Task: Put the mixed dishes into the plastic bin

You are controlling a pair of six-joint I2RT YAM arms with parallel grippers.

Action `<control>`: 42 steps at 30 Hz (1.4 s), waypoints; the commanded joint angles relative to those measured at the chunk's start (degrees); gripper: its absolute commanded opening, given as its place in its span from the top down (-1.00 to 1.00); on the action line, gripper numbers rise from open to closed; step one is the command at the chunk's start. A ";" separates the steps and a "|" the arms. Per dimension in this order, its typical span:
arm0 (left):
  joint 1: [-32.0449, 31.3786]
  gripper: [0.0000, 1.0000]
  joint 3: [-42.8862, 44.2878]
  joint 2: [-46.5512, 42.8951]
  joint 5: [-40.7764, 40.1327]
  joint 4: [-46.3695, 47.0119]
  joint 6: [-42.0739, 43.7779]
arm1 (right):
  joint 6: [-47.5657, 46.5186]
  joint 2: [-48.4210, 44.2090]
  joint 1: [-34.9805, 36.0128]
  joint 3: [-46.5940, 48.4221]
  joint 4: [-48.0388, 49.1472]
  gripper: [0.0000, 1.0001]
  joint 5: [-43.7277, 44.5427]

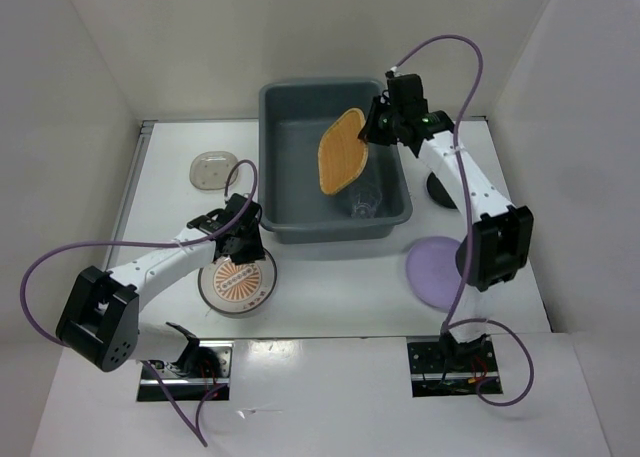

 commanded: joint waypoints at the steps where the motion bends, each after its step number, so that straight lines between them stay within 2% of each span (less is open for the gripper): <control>1: -0.27 0.20 -0.29 -1.38 -1.03 1.31 1.33 | -1.70 5.45 -0.26 9.85 3.92 1.00 -1.93; 12: -0.27 0.20 -0.29 -0.33 0.55 2.37 1.86 | -1.18 20.85 -0.26 18.57 6.38 1.00 -5.26; 18: -0.27 0.20 -0.29 0.29 1.08 2.89 2.39 | -1.18 28.50 -0.26 27.27 2.95 1.00 -6.67; 26: -0.27 0.18 -0.29 0.81 1.08 3.42 2.39 | -2.32 37.02 -0.26 32.47 -2.40 0.99 -1.67; 34: -0.27 0.18 -0.82 0.81 1.08 3.42 2.39 | -3.37 41.34 -1.31 34.22 -4.26 0.79 0.10; 38: -0.27 0.15 -0.82 0.81 1.08 3.42 2.39 | -3.37 43.10 -1.32 34.93 -4.79 0.77 0.62; 41: -0.27 0.13 -0.82 0.81 1.08 3.42 2.39 | -3.37 45.29 -1.32 36.60 -6.02 0.58 1.15; 42: -0.27 0.10 -0.82 0.81 1.08 3.42 2.39 | -3.37 45.30 -1.32 37.29 -6.54 0.42 1.15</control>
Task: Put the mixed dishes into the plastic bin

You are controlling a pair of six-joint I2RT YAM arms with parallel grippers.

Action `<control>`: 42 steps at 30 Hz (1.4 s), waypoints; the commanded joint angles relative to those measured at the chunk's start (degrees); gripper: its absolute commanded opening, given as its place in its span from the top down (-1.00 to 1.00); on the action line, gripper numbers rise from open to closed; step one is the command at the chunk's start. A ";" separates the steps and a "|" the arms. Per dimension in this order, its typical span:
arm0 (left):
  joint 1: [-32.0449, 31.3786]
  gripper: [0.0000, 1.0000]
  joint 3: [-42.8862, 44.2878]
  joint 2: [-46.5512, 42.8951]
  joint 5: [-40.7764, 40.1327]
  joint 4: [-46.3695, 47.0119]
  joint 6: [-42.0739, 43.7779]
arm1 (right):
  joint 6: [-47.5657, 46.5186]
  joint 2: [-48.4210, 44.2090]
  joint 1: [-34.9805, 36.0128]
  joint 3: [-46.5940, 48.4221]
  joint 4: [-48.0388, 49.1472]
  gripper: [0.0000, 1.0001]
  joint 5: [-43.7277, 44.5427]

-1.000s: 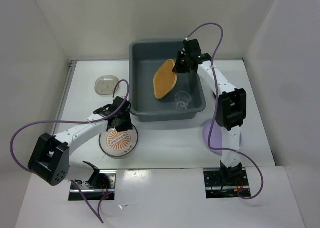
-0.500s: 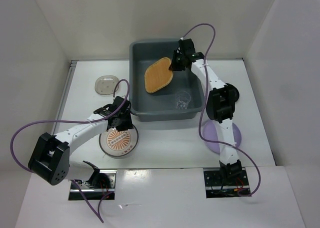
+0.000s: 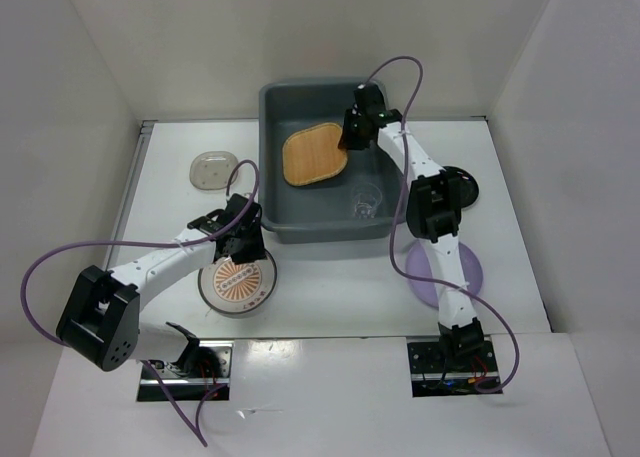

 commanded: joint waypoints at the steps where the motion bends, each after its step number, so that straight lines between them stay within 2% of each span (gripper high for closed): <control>1: -0.27 0.10 -0.21 0.62 0.46 1.48 0.97 | -2.30 2.98 -0.51 2.59 -4.01 0.33 3.93; 2: -0.27 0.07 -0.21 0.62 -0.06 1.48 0.97 | -2.30 2.98 -0.51 3.20 -4.01 0.20 3.93; 6: -0.27 -0.02 -0.21 0.62 -0.77 1.48 0.97 | -2.83 2.46 -0.51 4.43 -4.53 -0.02 5.07; 7: -0.27 -0.04 -0.21 0.62 -0.77 1.48 0.97 | -2.83 1.76 -1.03 4.44 -4.54 -0.22 5.07; 10: -0.27 -0.16 1.28 -0.17 -3.04 0.08 0.44 | -2.83 0.00 -1.04 5.57 -5.58 -0.35 4.45; 12: -0.27 -0.31 2.16 -1.75 -6.64 -1.59 -3.06 | -3.44 -3.06 -1.04 6.28 -6.20 -0.41 3.14; 14: 2.79 -0.49 2.16 -7.80 -8.76 -1.60 -5.87 | -3.44 -6.66 -1.04 6.29 -6.73 -0.49 1.83; 15: 4.98 -0.49 1.29 -10.26 -8.76 -1.60 -6.50 | -4.14 -11.29 -1.04 5.41 -5.69 -0.54 0.86; 16: 10.05 -0.49 0.76 -14.46 -8.76 -1.60 -6.50 | -4.15 -13.78 -1.04 2.79 -5.16 -0.57 0.15; 18: 15.18 -0.47 0.76 -16.69 -9.82 -3.79 -5.46 | -4.15 -18.70 -1.04 -0.82 -3.84 -0.64 -1.17; 19: 19.29 -0.47 1.28 -16.70 -10.34 -6.32 -4.58 | -4.67 -23.07 -1.04 -4.75 -3.31 -0.64 -2.48; 20: 20.81 -0.47 1.29 -16.70 -10.87 -7.57 -4.05 | -5.20 -25.03 -1.04 -6.62 -2.78 -0.66 -3.01; 25: 25.82 -0.32 2.69 -10.48 -10.71 -11.62 -4.04 | -5.91 -34.88 -0.51 -22.67 1.08 -0.69 -3.10; 26: 28.45 -0.32 2.69 -9.24 -10.09 -11.62 -4.04 | -5.91 -37.59 -0.51 -24.64 2.74 -0.69 -3.10; 30: 32.15 -0.30 3.31 -3.35 -9.38 -11.62 -2.64 | -5.91 -42.36 -0.51 -32.63 3.81 -0.69 -3.10; 34: 32.69 -0.30 4.45 3.24 -10.60 -11.09 1.57 | -5.91 -47.63 -0.51 -38.17 4.87 -0.69 -1.09; 42: 32.69 -0.30 4.45 5.53 1.33 -7.23 9.66 | -6.43 -51.95 -0.51 -42.41 4.87 -0.73 3.05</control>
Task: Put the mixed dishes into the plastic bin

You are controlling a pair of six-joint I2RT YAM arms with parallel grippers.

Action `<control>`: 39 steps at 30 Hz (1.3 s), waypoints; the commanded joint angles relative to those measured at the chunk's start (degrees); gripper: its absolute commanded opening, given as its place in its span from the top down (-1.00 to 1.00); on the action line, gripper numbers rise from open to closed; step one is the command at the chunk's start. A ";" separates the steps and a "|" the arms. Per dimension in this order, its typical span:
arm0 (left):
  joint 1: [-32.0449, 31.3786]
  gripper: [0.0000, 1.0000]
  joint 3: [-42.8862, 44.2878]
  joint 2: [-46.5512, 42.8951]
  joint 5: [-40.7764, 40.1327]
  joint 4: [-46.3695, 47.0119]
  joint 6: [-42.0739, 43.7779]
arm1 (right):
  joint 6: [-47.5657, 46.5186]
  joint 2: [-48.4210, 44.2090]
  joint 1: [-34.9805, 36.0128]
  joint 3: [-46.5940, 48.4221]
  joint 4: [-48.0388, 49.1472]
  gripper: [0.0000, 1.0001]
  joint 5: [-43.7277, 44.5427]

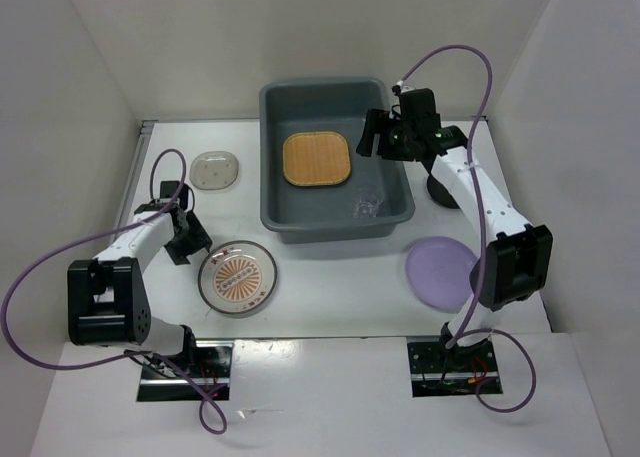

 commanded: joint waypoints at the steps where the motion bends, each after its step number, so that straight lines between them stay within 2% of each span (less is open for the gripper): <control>1: 0.30 -0.27 1.83 0.51 5.82 1.76 4.46 | -1.45 -5.06 0.01 0.06 2.62 -0.73 2.65; 6: 0.30 -0.24 2.44 1.04 10.38 2.28 6.57 | -1.45 -3.23 0.01 0.06 2.62 -0.73 2.66; 9: 0.30 -0.24 3.75 4.36 15.83 2.28 8.34 | -1.45 -1.82 0.01 1.28 1.48 -0.73 3.79; 15: 0.30 -0.22 4.28 10.61 15.50 2.28 9.47 | -0.92 -0.67 0.01 2.95 0.43 -0.73 4.33; 21: 0.30 0.01 4.29 11.76 18.38 2.90 9.48 | -0.92 -0.67 0.01 3.49 -0.11 -0.73 5.56; 27: 0.30 0.01 3.06 9.48 26.74 1.85 9.48 | -0.92 0.38 0.01 4.54 -0.11 -0.73 6.70; 32: -2.34 0.03 3.06 8.77 28.06 0.61 9.48 | -0.92 0.91 0.01 5.15 -0.11 -0.73 6.70; 33: -3.03 0.14 3.58 8.77 28.06 0.61 9.48 | -0.92 0.91 0.01 5.16 -0.11 -0.73 6.70; 35: -4.35 0.23 3.58 9.38 28.06 0.00 9.48 | -0.92 0.91 0.01 5.16 -0.11 -0.73 6.70; 39: -8.30 0.26 3.58 10.70 28.59 -0.53 9.48 | -0.92 0.91 0.01 5.68 -0.11 -0.73 6.70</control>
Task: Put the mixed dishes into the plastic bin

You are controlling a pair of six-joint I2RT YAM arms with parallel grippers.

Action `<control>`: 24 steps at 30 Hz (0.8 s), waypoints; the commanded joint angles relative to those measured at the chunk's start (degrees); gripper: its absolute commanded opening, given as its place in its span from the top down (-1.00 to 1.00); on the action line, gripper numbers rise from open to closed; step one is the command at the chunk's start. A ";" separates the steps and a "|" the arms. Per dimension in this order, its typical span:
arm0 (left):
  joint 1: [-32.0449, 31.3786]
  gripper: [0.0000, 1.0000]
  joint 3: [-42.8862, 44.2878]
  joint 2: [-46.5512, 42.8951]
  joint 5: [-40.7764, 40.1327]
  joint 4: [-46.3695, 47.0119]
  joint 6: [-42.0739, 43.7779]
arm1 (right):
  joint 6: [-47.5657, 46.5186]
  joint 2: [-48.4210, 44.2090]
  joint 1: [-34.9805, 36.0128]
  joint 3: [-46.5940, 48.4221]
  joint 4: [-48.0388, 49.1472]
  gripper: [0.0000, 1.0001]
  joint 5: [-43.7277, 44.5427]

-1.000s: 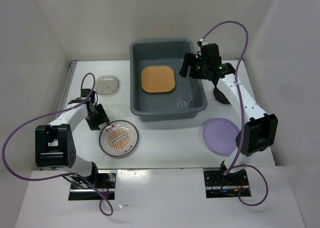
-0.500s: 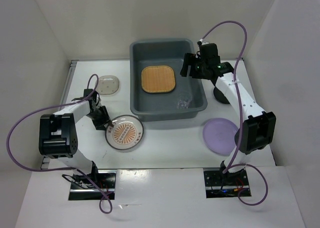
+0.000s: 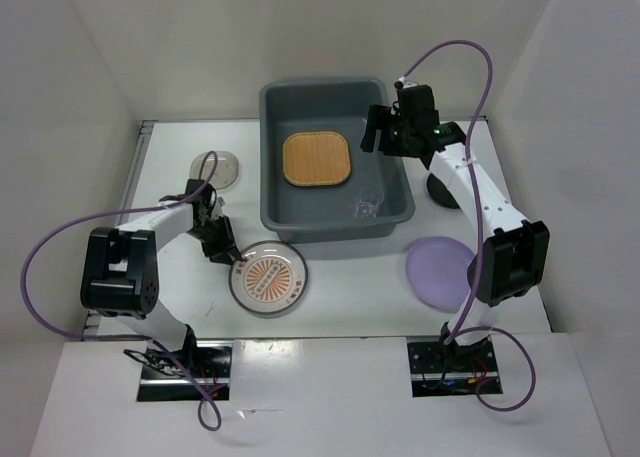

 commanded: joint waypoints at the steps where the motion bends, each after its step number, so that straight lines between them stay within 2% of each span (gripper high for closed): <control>1: -4.30 0.26 0.72 0.89 2.58 -1.51 0.37 | -0.42 0.10 0.01 3.37 0.51 -0.73 0.97; 10: -10.91 0.26 0.72 4.50 2.58 -1.51 0.37 | -0.42 -1.03 0.01 2.76 0.51 -0.73 2.02; 14: -12.76 0.49 0.72 5.73 2.58 -2.04 0.37 | -0.42 -1.65 0.01 2.23 0.51 -0.73 2.55; 15: -13.28 0.70 0.72 5.73 2.58 -2.04 0.37 | -0.42 -1.65 0.01 2.22 0.51 -0.73 2.56; 18: -13.29 1.00 0.72 5.21 2.58 -2.56 0.37 | -0.42 -2.18 0.01 2.22 0.51 -0.73 2.56; 24: -13.29 1.00 0.73 0.03 1.88 -4.58 -2.34 | -0.42 -2.71 0.01 1.70 0.51 -0.73 3.08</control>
